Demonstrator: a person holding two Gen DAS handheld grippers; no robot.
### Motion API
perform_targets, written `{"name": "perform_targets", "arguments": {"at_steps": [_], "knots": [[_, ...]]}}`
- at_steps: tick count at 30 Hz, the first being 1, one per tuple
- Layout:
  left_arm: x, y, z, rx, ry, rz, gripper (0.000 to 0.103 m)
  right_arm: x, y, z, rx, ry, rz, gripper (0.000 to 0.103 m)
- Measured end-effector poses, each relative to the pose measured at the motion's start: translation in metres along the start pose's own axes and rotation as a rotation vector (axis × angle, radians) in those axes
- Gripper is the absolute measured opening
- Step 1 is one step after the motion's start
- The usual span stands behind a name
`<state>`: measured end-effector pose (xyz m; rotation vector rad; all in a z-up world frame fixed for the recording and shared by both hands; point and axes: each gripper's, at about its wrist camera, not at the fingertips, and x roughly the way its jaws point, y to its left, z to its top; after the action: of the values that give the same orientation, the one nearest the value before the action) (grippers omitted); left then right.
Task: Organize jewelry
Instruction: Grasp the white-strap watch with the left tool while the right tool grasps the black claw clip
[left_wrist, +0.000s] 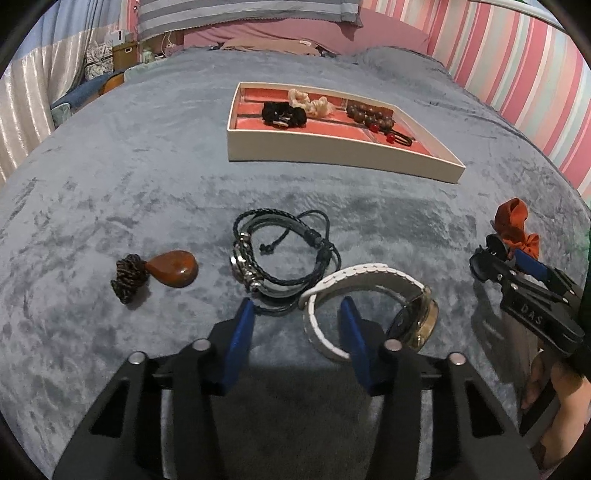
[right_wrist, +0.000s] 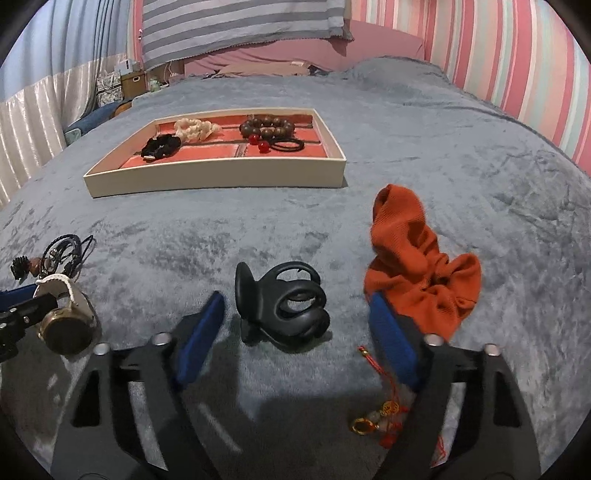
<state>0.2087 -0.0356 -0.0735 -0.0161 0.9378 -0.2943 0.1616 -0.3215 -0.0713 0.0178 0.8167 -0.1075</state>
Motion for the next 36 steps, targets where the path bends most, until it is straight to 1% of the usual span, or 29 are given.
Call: {"name": "perform_targets", "arguments": {"at_steps": [1,3,4,6,10,14,17,22,27,30,36], "knots": [[0.001,0.0,0.0,0.0,0.002,-0.004,0.043,0.002,-0.002,0.0,0.009,0.007,0.008,0.064],[0.001,-0.001,0.0,0.002,0.005,-0.014,0.033,0.003,-0.003,0.0,0.018,0.009,0.025,0.057],[0.001,-0.001,0.0,0.005,0.007,-0.019,0.032,0.002,-0.003,0.0,0.018,0.008,0.029,0.056],[0.002,-0.002,0.0,0.009,0.009,-0.024,0.027,0.002,-0.002,0.0,0.012,0.004,0.04,0.046],[0.0,-0.004,-0.001,0.015,0.004,-0.037,0.021,0.001,-0.002,0.0,0.012,0.0,0.047,0.046],[-0.004,-0.004,-0.003,0.013,-0.004,-0.052,0.012,-0.003,-0.005,0.001,0.027,-0.016,0.055,0.046],[-0.009,-0.003,-0.005,0.011,-0.018,-0.065,0.01,-0.005,-0.008,0.001,0.035,-0.025,0.057,0.046],[-0.017,-0.005,-0.007,0.024,-0.049,-0.076,0.009,-0.006,-0.008,0.001,0.036,-0.029,0.06,0.046],[-0.018,-0.006,-0.007,0.019,-0.053,-0.086,0.008,-0.009,-0.008,0.001,0.033,-0.036,0.062,0.046],[-0.024,-0.008,-0.007,0.022,-0.079,-0.095,0.008,-0.01,-0.009,0.001,0.035,-0.039,0.065,0.046],[-0.032,-0.017,-0.009,0.053,-0.104,-0.106,0.008,-0.011,-0.013,0.0,0.052,-0.043,0.071,0.046]]}}
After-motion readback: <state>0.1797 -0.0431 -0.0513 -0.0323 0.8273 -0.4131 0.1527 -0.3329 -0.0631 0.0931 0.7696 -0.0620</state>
